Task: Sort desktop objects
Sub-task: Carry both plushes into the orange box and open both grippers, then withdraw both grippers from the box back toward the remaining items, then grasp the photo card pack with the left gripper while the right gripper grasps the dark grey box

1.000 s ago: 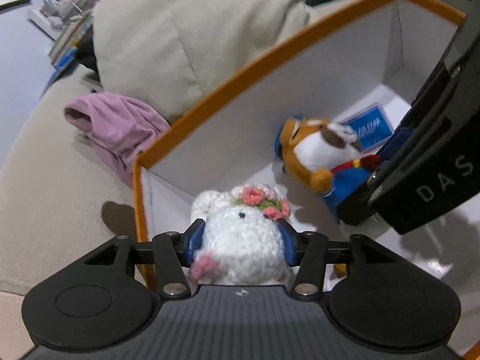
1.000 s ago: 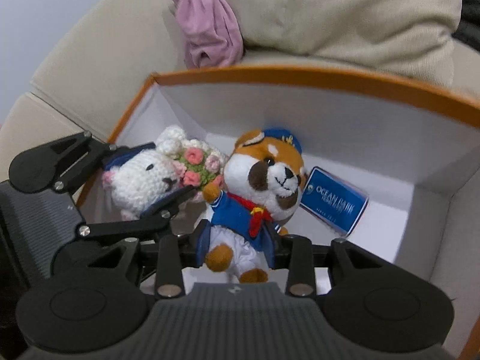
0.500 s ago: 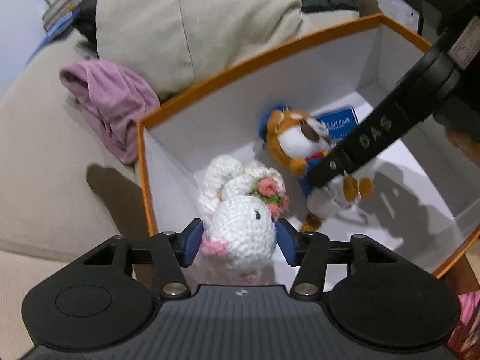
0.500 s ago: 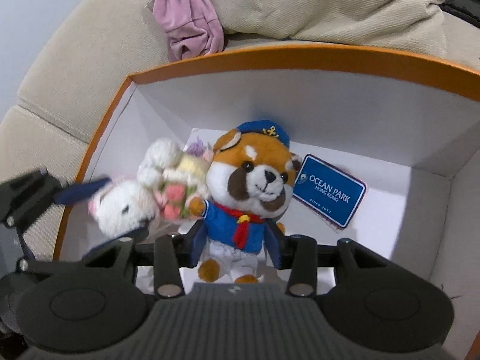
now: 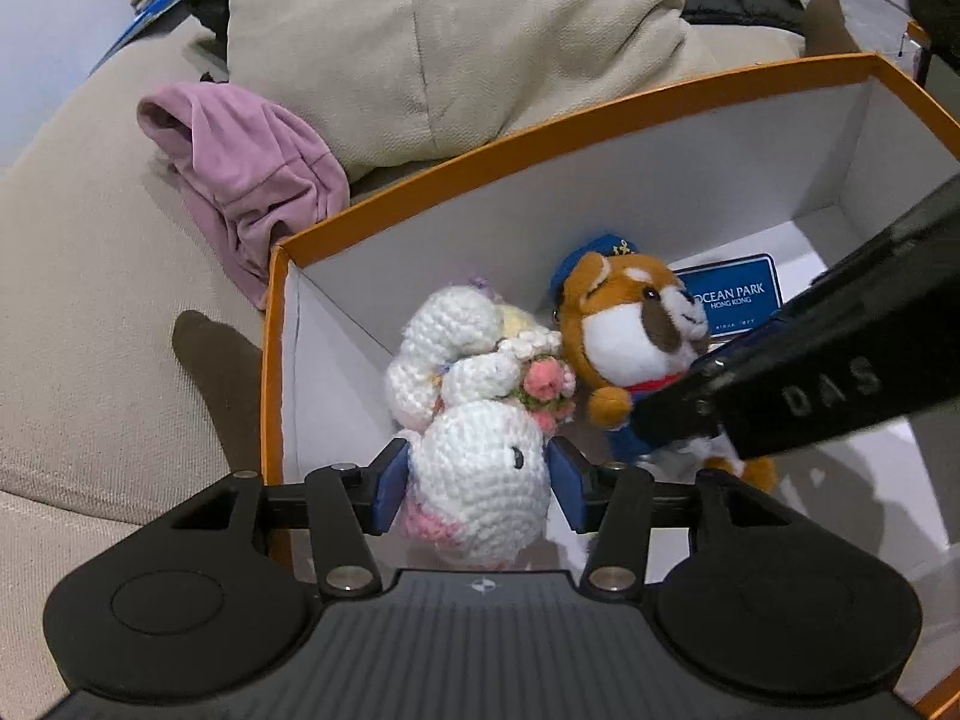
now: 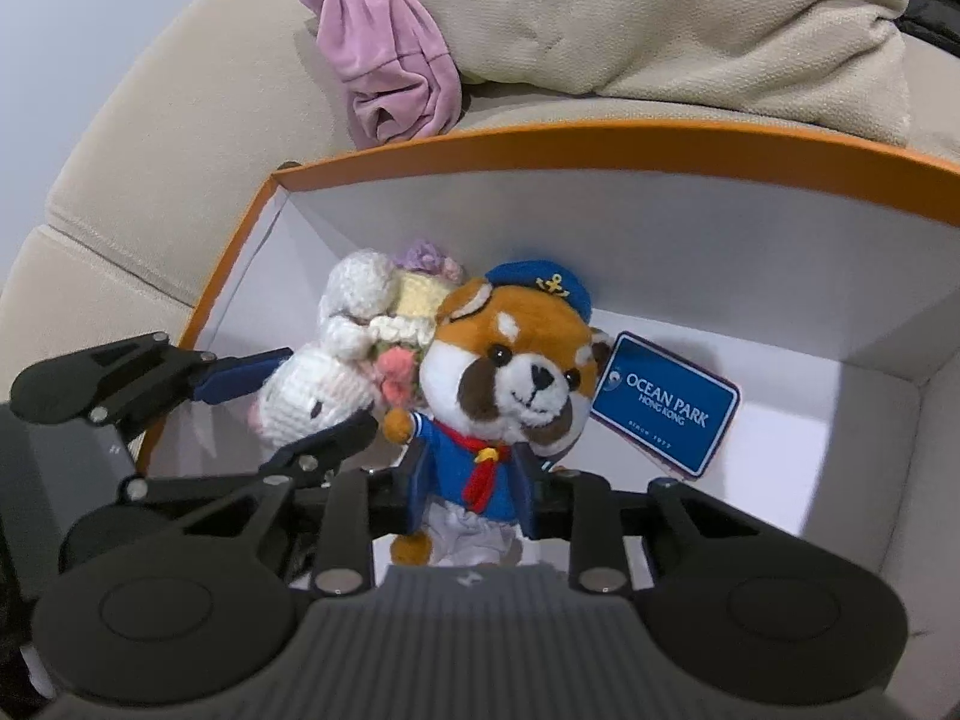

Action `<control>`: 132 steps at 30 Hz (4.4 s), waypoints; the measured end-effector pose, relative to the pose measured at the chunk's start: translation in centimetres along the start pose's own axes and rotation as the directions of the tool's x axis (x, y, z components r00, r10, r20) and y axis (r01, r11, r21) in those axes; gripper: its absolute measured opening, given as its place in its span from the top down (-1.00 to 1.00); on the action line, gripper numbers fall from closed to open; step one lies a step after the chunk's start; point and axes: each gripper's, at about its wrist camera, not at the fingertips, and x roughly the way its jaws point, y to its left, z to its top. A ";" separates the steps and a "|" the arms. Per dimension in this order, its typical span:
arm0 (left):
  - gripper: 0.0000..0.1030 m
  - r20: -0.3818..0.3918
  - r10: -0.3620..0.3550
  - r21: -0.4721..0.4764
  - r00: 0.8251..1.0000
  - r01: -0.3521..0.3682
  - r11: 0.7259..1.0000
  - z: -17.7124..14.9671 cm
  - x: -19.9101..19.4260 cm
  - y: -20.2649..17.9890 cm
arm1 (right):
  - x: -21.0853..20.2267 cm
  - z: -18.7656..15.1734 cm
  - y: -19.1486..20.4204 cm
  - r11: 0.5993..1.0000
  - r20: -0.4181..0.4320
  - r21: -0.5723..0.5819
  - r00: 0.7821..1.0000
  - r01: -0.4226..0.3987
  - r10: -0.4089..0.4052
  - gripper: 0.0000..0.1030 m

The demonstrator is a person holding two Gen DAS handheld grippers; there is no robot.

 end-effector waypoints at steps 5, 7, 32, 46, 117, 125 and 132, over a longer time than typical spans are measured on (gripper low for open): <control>-0.22 0.039 -0.055 -0.024 0.998 0.056 0.998 -0.7 -1.4 0.4 | 1.0 0.1 -0.3 0.995 -0.016 0.061 0.996 -0.083 0.084 0.53; -0.22 0.066 -0.079 -0.050 0.995 0.082 0.995 -0.9 -2.4 0.7 | 1.3 0.2 -0.4 0.992 -0.021 0.087 0.995 -0.090 0.093 0.54; 0.36 0.079 -0.088 -0.098 0.993 0.096 0.991 -1.8 -3.5 -0.7 | -2.1 -1.2 1.2 0.998 0.110 0.053 0.994 0.014 -0.020 0.44; -0.03 0.323 -0.201 -0.140 0.925 0.256 0.956 -10.5 -15.9 -1.1 | -13.4 -13.5 7.7 0.958 0.509 -0.211 0.859 0.192 -0.061 -0.22; 0.07 0.131 -0.201 0.352 0.971 0.144 0.925 -19.7 -12.3 -21.3 | -10.8 -29.6 2.1 0.561 0.221 -0.566 0.767 0.604 -0.603 -0.27; 0.44 0.137 -0.379 0.021 0.915 0.380 0.925 -17.6 -13.1 -14.7 | -16.1 -26.1 0.1 0.811 0.194 -0.297 0.863 0.504 -0.466 0.09; 0.47 0.144 -0.425 -0.103 0.894 0.440 0.892 -16.9 -12.4 -12.0 | -18.6 -25.0 -3.4 0.948 0.147 -0.022 0.939 0.317 -0.310 0.10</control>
